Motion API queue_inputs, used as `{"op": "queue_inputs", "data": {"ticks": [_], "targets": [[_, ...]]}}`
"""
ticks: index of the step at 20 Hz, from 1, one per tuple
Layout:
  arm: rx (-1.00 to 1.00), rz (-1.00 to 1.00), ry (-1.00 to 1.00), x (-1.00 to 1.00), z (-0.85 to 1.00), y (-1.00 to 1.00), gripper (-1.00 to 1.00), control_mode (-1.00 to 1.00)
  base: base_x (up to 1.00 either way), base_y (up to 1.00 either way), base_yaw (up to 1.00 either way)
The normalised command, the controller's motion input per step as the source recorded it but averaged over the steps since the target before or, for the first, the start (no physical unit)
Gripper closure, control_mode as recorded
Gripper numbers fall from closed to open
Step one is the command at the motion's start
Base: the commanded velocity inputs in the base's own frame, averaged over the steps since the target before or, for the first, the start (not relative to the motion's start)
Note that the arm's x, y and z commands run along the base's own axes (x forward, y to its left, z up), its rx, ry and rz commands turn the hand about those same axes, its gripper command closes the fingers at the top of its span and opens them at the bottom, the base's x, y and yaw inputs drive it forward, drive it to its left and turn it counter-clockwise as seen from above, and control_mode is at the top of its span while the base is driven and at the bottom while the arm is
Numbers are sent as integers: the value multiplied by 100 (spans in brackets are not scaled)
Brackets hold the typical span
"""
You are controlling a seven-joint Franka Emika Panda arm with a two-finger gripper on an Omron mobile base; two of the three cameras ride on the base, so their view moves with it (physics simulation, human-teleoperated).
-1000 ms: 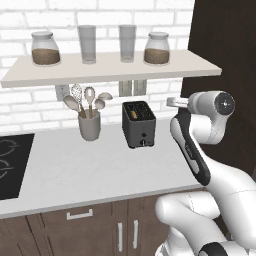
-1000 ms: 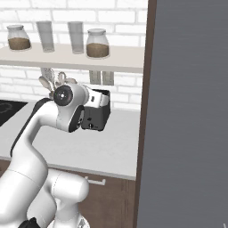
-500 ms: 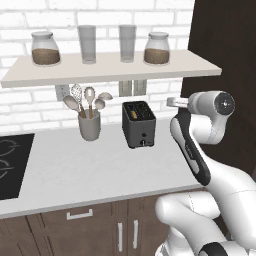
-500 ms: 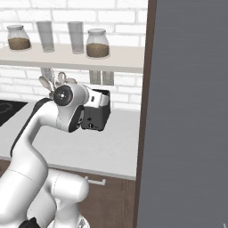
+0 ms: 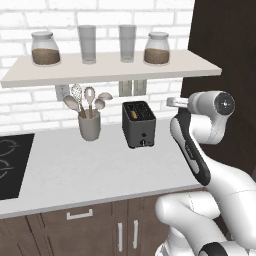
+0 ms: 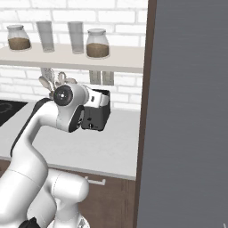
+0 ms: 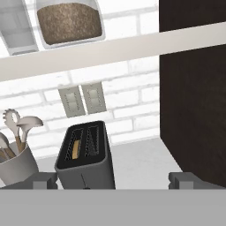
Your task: Start the toaster. Once the lever pops up, take the bread to the plate on the dining counter.
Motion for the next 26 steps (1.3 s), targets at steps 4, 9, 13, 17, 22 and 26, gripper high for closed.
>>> {"op": "queue_inputs", "data": {"ticks": [4, 9, 13, 17, 22, 26], "targets": [[0, 0, 0, 0, 0, 0, -100, -100, 0, 0, 0], [0, 0, 0, 0, 0, 0, -100, -100, 0, 0, 0], [0, 0, 0, 0, 0, 0, -100, -100, 0, 0, 0], [0, 0, 0, 0, 0, 0, -100, -100, 0, 0, 0], [0, 0, 0, 0, 0, 0, -100, -100, 0, 0, 0], [0, 0, 0, 0, 0, 0, -100, -100, 0, 0, 0]]}}
